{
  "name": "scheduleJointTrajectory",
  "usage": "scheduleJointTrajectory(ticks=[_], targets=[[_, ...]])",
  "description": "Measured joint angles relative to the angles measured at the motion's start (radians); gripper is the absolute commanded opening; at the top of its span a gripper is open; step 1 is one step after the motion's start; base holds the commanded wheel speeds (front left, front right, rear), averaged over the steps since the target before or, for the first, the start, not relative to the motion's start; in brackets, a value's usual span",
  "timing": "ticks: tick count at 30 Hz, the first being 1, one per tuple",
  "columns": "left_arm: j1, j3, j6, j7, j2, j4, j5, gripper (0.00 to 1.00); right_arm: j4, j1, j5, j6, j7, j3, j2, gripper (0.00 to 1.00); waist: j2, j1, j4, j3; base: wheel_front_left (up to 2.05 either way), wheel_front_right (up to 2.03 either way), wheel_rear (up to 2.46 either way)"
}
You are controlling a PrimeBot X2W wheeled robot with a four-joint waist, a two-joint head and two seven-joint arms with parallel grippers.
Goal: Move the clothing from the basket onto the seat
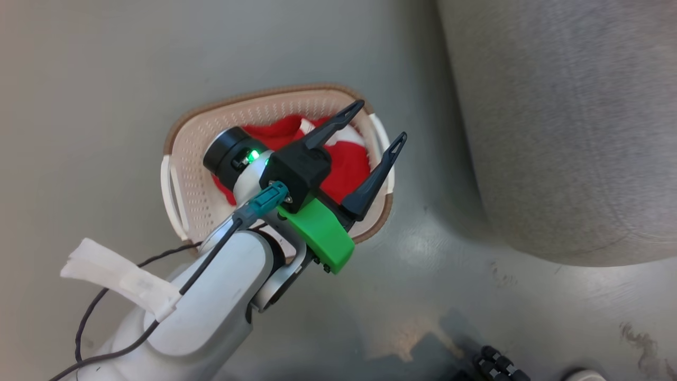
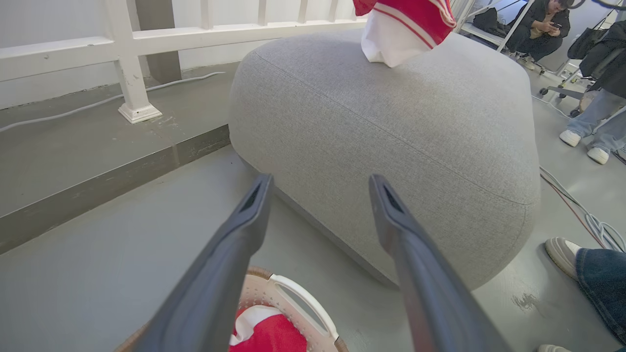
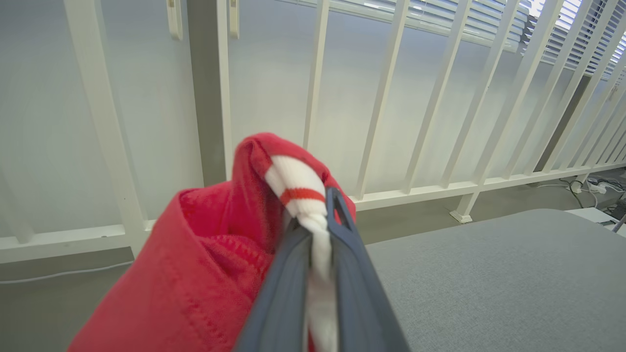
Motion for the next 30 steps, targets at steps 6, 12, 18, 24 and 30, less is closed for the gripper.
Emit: scheduleJointTrajectory(ticks=[6,12,18,24,30], targets=[[-0.022,0.004,0.001,0.013,0.005,-0.035,0.010,1.00,0.062,-0.002,-0.022,-0.010,0.011,0.020,0.002,0.00,0.0000,0.0000,0.027,0.070,0.00,0.00,0.00],[-0.036,0.001,0.000,0.021,0.009,-0.049,0.016,1.00,0.145,0.004,-0.024,-0.017,0.008,0.057,0.064,0.00,0.0000,0.0000,0.032,0.131,0.00,0.00,0.00],[-0.036,0.002,0.000,0.024,0.030,-0.047,0.015,1.00,0.178,0.007,-0.044,-0.005,-0.006,0.095,0.092,0.06,0.0000,-0.0001,0.026,0.143,0.00,0.00,0.00],[-0.036,0.005,0.000,0.024,0.034,-0.041,0.015,1.00,0.215,0.006,-0.053,0.004,-0.023,0.120,0.106,1.00,0.0000,-0.0001,0.017,0.134,0.00,0.00,0.00],[-0.036,0.010,0.000,0.021,0.042,-0.039,0.014,1.00,0.248,0.006,-0.058,0.023,-0.051,0.135,0.130,1.00,0.0000,-0.0001,-0.003,0.117,0.00,0.00,0.00]])
